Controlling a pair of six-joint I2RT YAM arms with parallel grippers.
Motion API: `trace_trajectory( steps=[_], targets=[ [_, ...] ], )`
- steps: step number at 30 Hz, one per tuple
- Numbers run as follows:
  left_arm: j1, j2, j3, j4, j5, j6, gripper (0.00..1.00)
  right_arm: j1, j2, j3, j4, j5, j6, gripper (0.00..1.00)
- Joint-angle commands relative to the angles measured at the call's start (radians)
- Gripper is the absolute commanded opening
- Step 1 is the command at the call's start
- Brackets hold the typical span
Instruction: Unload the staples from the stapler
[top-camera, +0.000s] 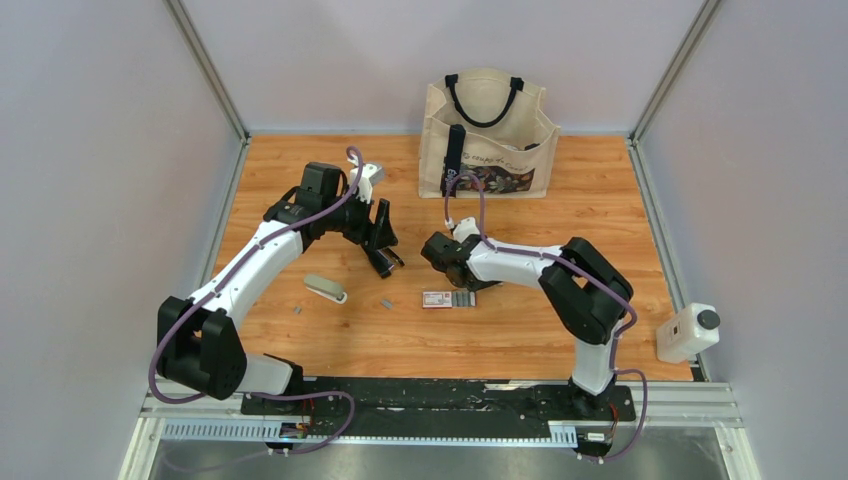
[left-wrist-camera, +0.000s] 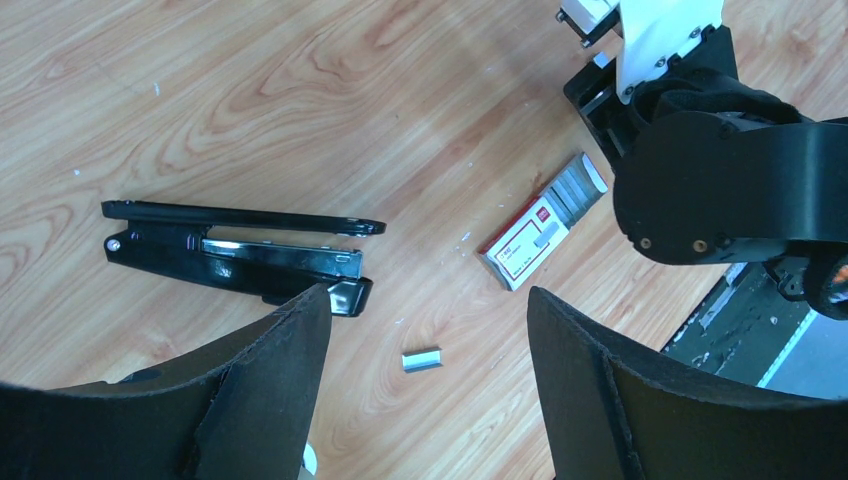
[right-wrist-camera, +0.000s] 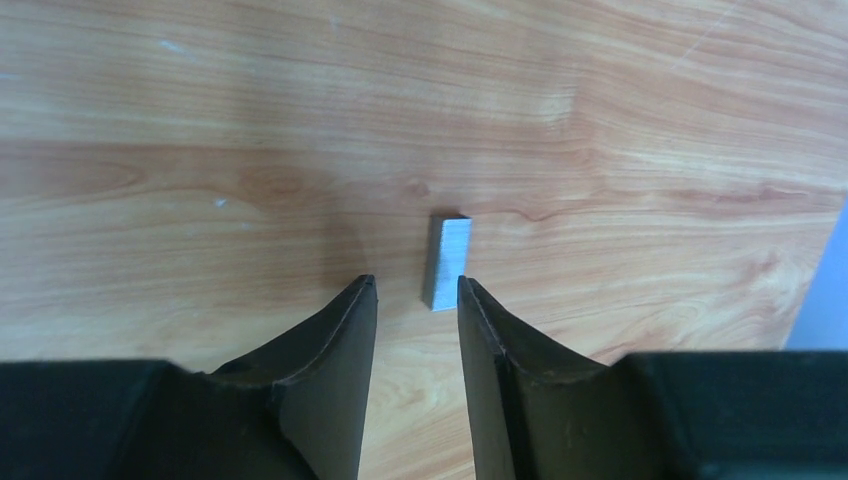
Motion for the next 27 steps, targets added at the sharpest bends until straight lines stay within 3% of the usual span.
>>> trace_trajectory(
  steps=[1,8,27],
  targets=[
    [0.006,-0.027,0.009,0.006,0.013,-0.001,0.80,-0.011,-0.085,-0.012,0.060,-0.113,0.033,0.41],
    [0.006,-0.031,0.004,0.004,0.011,0.001,0.80,-0.126,-0.164,-0.091,0.148,-0.271,0.049,0.40],
    [0.006,-0.023,0.001,0.006,0.010,0.002,0.80,-0.226,-0.184,-0.203,0.257,-0.366,0.067,0.39]
  ],
)
